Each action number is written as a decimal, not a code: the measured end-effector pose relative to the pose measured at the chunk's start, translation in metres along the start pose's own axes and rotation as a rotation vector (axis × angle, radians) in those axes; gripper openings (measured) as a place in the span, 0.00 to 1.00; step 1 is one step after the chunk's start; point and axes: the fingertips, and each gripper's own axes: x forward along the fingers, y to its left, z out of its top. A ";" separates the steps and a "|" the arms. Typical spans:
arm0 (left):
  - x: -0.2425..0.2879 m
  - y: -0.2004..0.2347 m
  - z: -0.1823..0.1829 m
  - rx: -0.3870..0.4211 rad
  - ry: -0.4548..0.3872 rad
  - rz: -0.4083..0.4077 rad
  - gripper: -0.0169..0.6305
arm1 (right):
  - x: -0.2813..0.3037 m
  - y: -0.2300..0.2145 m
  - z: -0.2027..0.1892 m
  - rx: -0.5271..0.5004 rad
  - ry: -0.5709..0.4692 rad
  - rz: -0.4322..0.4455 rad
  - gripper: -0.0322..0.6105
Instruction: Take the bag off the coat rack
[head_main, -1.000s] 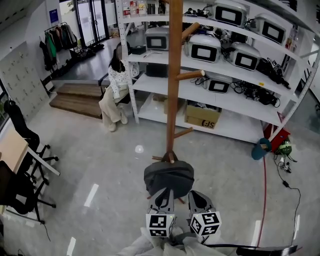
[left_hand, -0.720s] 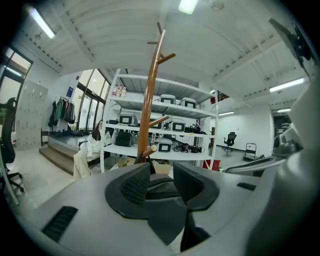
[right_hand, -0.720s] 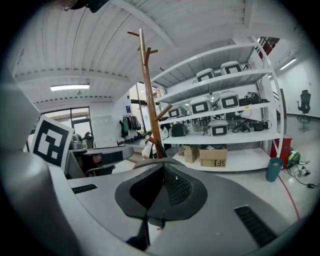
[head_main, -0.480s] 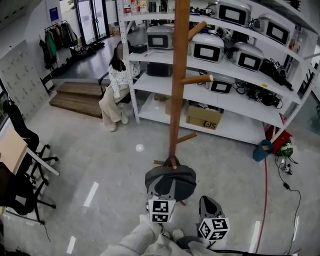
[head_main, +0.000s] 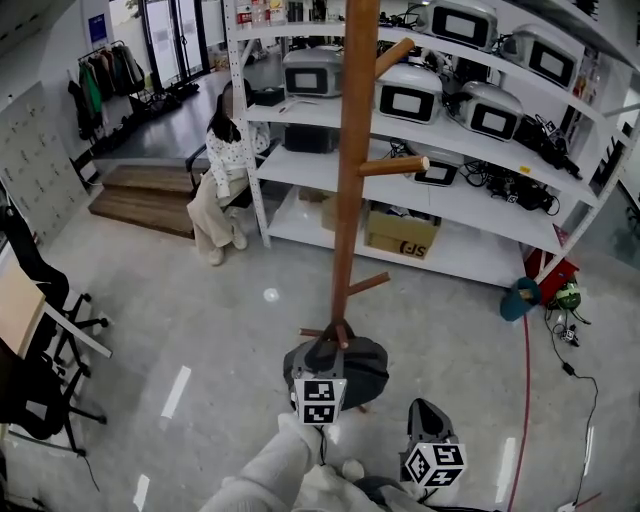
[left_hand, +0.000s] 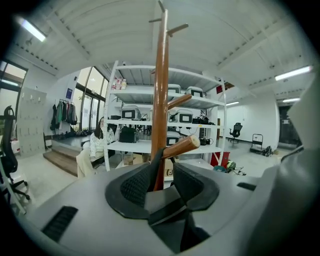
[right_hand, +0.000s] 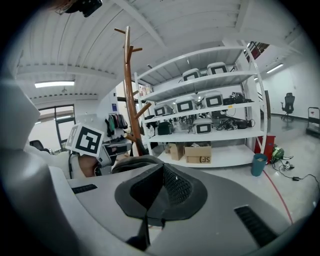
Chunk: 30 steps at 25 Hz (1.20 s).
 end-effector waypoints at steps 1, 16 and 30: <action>0.003 0.002 0.000 -0.003 0.005 0.003 0.22 | 0.000 -0.001 0.000 0.001 0.001 -0.004 0.07; 0.037 0.019 -0.012 -0.004 0.088 0.043 0.22 | 0.000 -0.014 -0.005 0.028 0.019 -0.054 0.07; 0.034 0.017 -0.011 -0.050 0.068 0.044 0.12 | -0.004 -0.019 -0.009 0.046 0.023 -0.072 0.07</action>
